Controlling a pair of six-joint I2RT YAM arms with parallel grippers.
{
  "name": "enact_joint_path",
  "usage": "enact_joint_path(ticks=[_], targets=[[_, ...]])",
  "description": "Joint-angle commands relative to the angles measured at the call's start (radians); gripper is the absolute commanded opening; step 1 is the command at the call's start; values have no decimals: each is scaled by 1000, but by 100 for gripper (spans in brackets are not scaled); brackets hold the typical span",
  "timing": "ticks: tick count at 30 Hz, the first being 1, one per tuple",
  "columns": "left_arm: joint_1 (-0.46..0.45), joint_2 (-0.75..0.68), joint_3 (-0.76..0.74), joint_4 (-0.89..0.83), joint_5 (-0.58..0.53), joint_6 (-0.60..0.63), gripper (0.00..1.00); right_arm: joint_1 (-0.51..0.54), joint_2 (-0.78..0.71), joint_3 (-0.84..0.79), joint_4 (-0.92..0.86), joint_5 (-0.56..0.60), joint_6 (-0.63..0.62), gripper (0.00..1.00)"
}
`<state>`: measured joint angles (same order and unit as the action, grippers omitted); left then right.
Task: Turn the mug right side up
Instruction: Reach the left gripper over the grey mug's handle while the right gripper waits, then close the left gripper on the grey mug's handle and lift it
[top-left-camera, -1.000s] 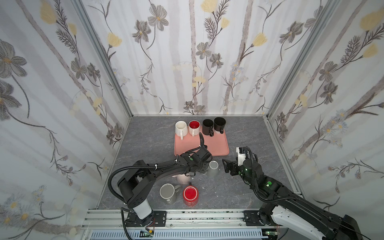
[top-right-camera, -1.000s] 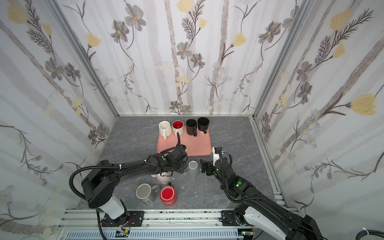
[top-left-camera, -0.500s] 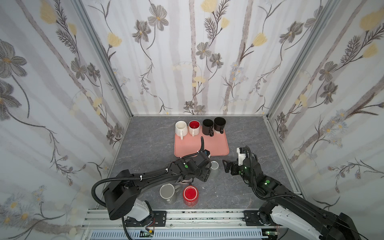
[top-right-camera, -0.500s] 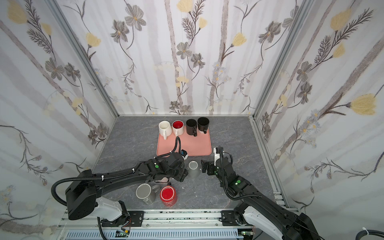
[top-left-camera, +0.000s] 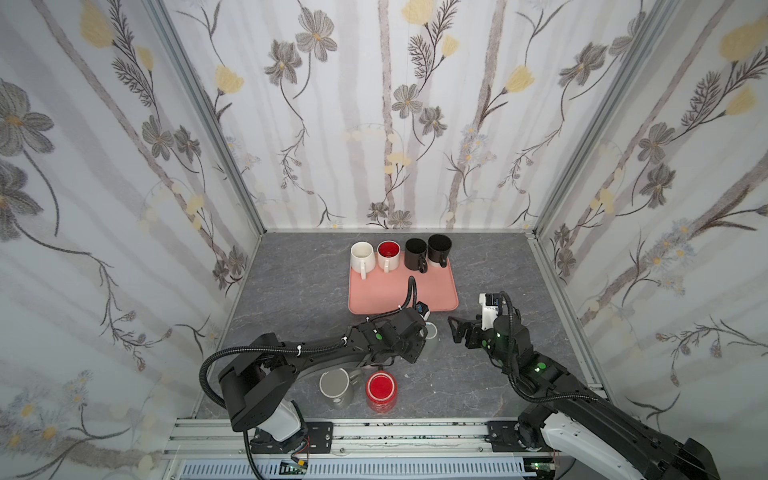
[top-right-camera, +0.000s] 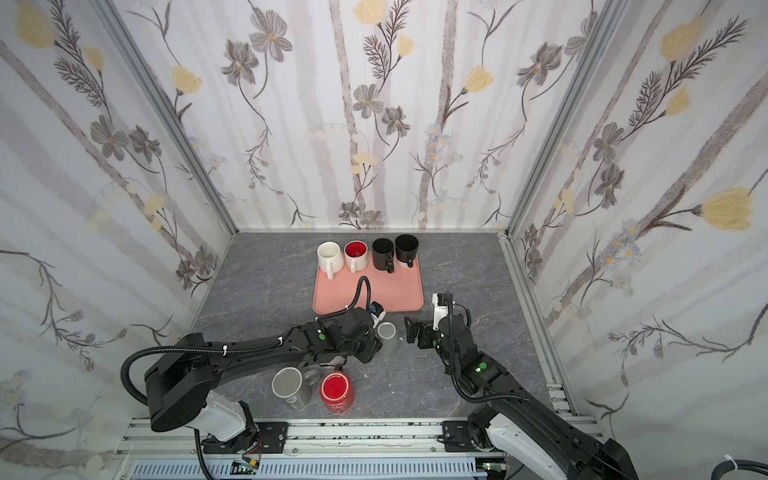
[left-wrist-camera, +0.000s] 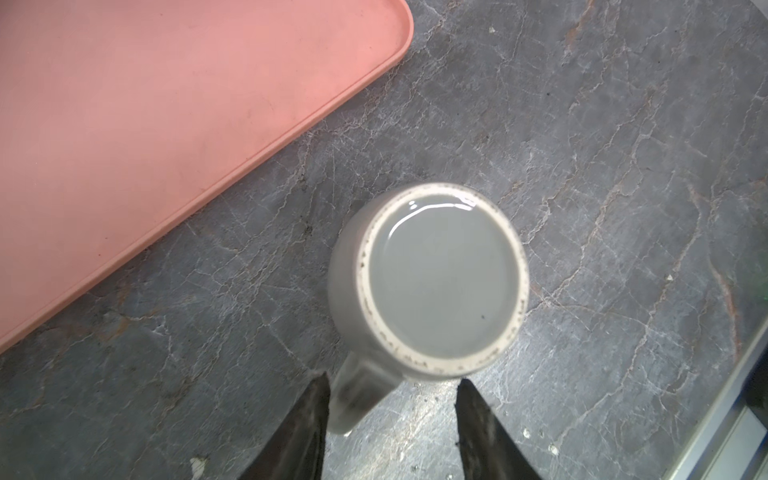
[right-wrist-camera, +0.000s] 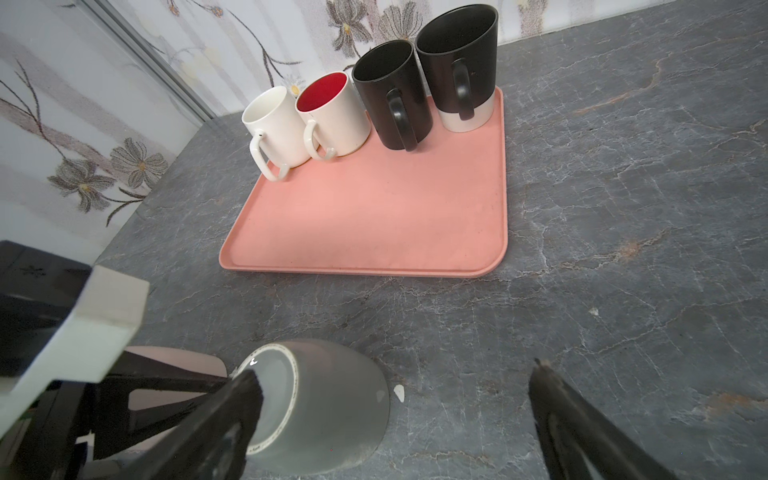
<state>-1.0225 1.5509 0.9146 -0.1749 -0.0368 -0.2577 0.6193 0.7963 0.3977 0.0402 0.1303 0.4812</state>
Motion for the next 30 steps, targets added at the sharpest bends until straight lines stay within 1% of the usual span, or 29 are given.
enact_joint_path(ticks=[1, 5, 7, 9, 10, 11, 14, 15, 17, 22, 26, 28, 30], targets=[[-1, 6, -9, 60, 3, 24, 49, -4, -6, 3, 23, -10, 6, 100], [-6, 4, -10, 75, 46, 22, 36, -6, -9, 4, 24, -8, 7, 100], [-9, 0, -12, 72, 39, 20, 33, -7, -9, 1, 23, -7, 9, 100], [-11, 5, -15, 60, 30, 20, 22, -7, -9, 1, 24, -6, 12, 100], [-11, 6, -16, 59, 21, 17, 21, -8, -9, 0, 24, -7, 14, 100], [-11, 7, -19, 55, 15, 14, 23, -8, -8, 1, 24, -7, 14, 100], [-13, 14, -21, 46, -7, 11, 34, -9, -4, -1, 27, -8, 18, 100], [-14, 17, -19, 45, -13, 12, 35, -9, -2, 0, 29, -9, 19, 100], [-16, 25, -17, 43, -18, 16, 35, -10, 4, 0, 30, -14, 18, 100], [-21, 46, -14, 53, -37, 23, 29, -11, 4, 3, 28, -15, 22, 100], [-25, 65, -3, 51, -52, 34, 29, -13, -3, 7, 24, -14, 20, 100], [-27, 67, -3, 54, -68, 36, 26, -15, -1, 9, 22, -15, 20, 100], [-32, 70, -7, 59, -76, 39, 25, -14, -2, 9, 21, -17, 20, 100]])
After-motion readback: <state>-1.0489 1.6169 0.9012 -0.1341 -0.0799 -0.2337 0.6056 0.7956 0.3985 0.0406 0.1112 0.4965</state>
